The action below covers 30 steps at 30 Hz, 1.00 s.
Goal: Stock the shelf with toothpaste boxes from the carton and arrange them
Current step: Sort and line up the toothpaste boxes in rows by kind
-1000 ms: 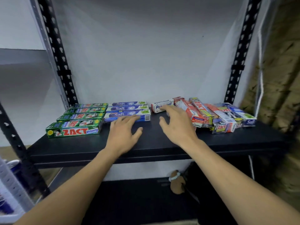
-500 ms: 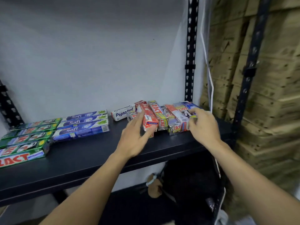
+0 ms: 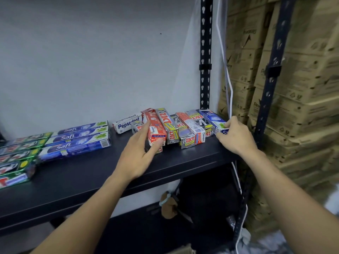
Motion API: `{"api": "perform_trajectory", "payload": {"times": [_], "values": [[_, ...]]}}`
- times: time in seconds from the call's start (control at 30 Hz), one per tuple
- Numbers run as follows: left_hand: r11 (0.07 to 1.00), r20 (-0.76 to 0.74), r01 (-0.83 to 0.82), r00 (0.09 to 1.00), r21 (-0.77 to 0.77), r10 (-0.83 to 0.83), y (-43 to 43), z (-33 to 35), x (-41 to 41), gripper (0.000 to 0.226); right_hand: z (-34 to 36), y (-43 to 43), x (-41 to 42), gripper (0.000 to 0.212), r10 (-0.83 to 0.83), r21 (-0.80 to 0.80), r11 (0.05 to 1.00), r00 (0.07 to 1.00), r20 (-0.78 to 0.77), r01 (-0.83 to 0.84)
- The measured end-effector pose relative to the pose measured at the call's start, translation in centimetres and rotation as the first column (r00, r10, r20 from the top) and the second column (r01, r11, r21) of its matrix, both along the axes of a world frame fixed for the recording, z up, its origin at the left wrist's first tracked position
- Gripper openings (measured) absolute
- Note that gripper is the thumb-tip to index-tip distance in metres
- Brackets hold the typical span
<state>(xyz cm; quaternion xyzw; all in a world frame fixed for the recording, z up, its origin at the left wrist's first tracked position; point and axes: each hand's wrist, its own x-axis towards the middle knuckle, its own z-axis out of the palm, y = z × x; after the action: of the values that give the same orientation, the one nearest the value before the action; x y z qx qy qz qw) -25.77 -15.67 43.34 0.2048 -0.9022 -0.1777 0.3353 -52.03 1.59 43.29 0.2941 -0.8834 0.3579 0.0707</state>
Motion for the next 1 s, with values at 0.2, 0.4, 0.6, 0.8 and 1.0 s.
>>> {"api": "perform_trajectory", "payload": {"times": [0.2, 0.4, 0.6, 0.8, 1.0], "values": [[1.0, -0.009, -0.006, 1.0, -0.009, 0.006, 0.1, 0.0, 0.0, 0.071, 0.4, 0.8, 0.3, 0.04, 0.005, -0.012, 1.0, 1.0, 0.02, -0.005], [1.0, -0.001, -0.004, 1.0, -0.017, 0.004, -0.3, -0.4, -0.1, 0.072, 0.0, 1.0, 0.3, 0.045, -0.014, -0.072, 0.997, 1.0, -0.017, 0.013], [0.999, -0.012, -0.009, 1.0, -0.033, 0.009, -0.2, -0.3, -0.1, 0.071, 0.1, 0.8, -0.1, 0.062, -0.059, 0.042, 0.997, 0.991, -0.12, 0.064], [0.999, -0.031, -0.006, 1.0, -0.033, 0.005, 0.1, -0.1, -0.1, 0.073, 0.4, 1.1, 0.5, 0.049, -0.107, -0.202, 0.974, 0.994, -0.018, 0.101], [0.999, -0.05, -0.024, 0.998, -0.031, 0.023, 0.5, 0.1, 0.2, 0.08, 1.8, 1.6, 2.7, 0.047, -0.127, -0.301, 0.95, 0.983, -0.134, 0.082]]}}
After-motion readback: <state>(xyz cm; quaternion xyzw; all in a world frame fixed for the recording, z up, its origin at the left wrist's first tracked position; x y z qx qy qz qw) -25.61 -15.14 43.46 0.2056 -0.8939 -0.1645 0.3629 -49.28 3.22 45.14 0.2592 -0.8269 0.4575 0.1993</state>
